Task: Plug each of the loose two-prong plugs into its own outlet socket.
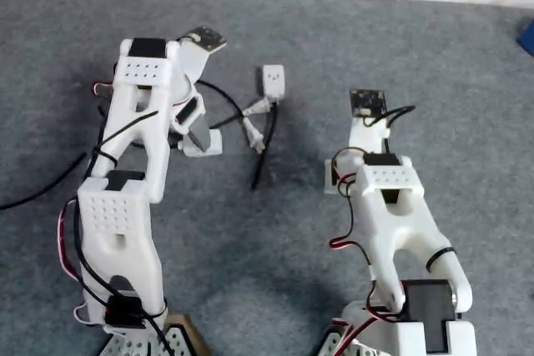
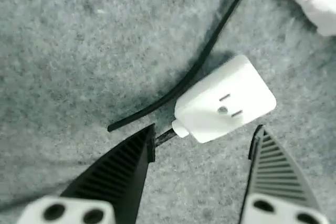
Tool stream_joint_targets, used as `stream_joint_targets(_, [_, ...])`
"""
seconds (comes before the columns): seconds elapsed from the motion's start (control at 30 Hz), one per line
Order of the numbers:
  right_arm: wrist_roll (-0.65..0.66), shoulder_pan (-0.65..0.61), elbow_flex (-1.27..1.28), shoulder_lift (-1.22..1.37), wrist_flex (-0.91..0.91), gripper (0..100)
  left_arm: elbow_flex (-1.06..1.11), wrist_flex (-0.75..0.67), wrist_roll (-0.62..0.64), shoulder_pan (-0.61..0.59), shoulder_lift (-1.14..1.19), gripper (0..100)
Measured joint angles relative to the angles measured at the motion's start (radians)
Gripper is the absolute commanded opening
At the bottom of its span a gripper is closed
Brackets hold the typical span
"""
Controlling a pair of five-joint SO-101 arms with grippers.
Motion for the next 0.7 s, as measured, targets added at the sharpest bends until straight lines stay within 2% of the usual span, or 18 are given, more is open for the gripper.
stream_joint_targets(0.3, [0.000, 0.000, 0.000, 0.000, 0.000, 15.2, 0.006, 0.097, 0.000, 0.015, 0.000, 29])
stream_joint_targets(0.53, [0.000, 0.000, 0.000, 0.000, 0.000, 15.2, 0.037, -0.008, 0.017, 0.037, 0.149, 29])
stream_joint_targets(0.7, [0.000, 0.000, 0.000, 0.000, 0.000, 15.2, -0.101, 0.009, 0.029, 0.057, 0.275, 29])
